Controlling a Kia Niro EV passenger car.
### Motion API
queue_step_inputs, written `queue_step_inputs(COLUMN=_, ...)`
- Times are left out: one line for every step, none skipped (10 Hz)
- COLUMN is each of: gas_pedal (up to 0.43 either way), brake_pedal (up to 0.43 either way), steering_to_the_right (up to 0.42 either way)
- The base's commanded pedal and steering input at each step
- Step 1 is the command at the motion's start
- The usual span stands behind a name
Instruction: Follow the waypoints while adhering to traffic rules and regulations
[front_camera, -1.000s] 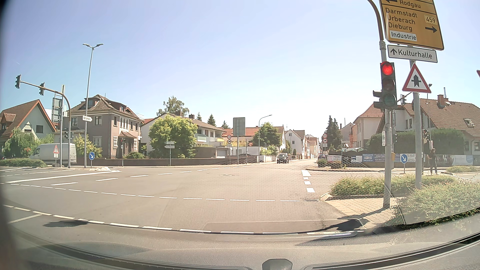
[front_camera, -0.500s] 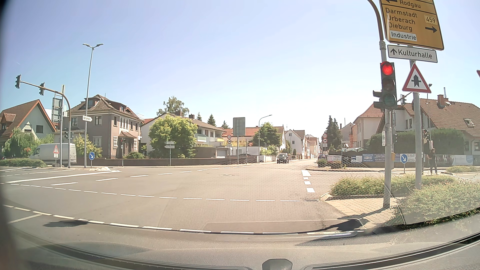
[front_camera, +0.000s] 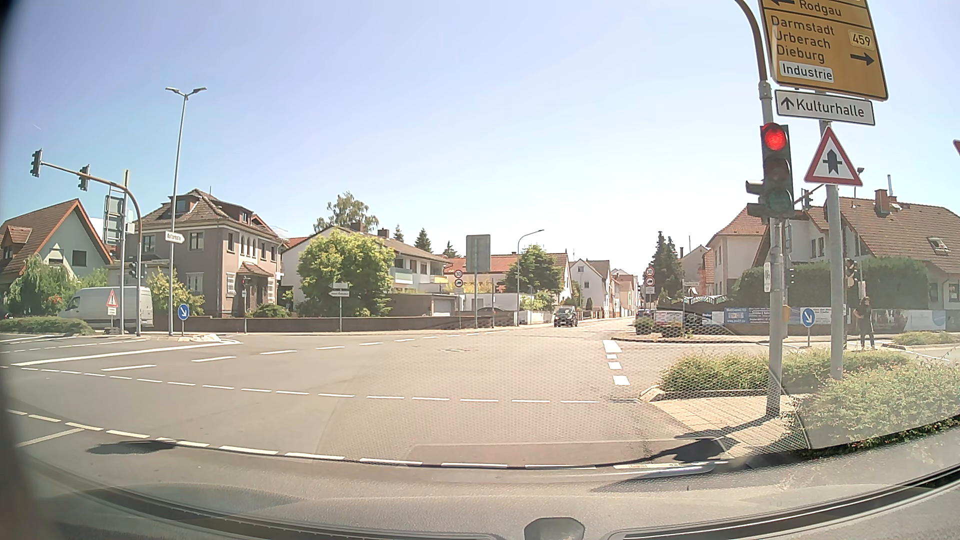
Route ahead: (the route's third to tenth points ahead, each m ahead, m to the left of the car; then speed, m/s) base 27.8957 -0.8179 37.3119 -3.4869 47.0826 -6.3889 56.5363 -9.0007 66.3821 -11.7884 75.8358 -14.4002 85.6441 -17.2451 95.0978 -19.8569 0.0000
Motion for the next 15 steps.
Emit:
queue_step_inputs(gas_pedal=0.000, brake_pedal=0.329, steering_to_the_right=-0.009)
queue_step_inputs(gas_pedal=0.000, brake_pedal=0.329, steering_to_the_right=-0.009)
queue_step_inputs(gas_pedal=0.000, brake_pedal=0.329, steering_to_the_right=-0.009)
queue_step_inputs(gas_pedal=0.000, brake_pedal=0.329, steering_to_the_right=-0.009)
queue_step_inputs(gas_pedal=0.000, brake_pedal=0.329, steering_to_the_right=-0.009)
queue_step_inputs(gas_pedal=0.000, brake_pedal=0.329, steering_to_the_right=-0.009)
queue_step_inputs(gas_pedal=0.000, brake_pedal=0.329, steering_to_the_right=-0.009)
queue_step_inputs(gas_pedal=0.000, brake_pedal=0.329, steering_to_the_right=-0.009)
queue_step_inputs(gas_pedal=0.000, brake_pedal=0.329, steering_to_the_right=-0.009)
queue_step_inputs(gas_pedal=0.000, brake_pedal=0.329, steering_to_the_right=-0.009)
queue_step_inputs(gas_pedal=0.000, brake_pedal=0.329, steering_to_the_right=-0.009)
queue_step_inputs(gas_pedal=0.000, brake_pedal=0.329, steering_to_the_right=-0.009)
queue_step_inputs(gas_pedal=0.000, brake_pedal=0.329, steering_to_the_right=-0.009)
queue_step_inputs(gas_pedal=0.000, brake_pedal=0.329, steering_to_the_right=-0.009)
queue_step_inputs(gas_pedal=0.000, brake_pedal=0.329, steering_to_the_right=-0.009)
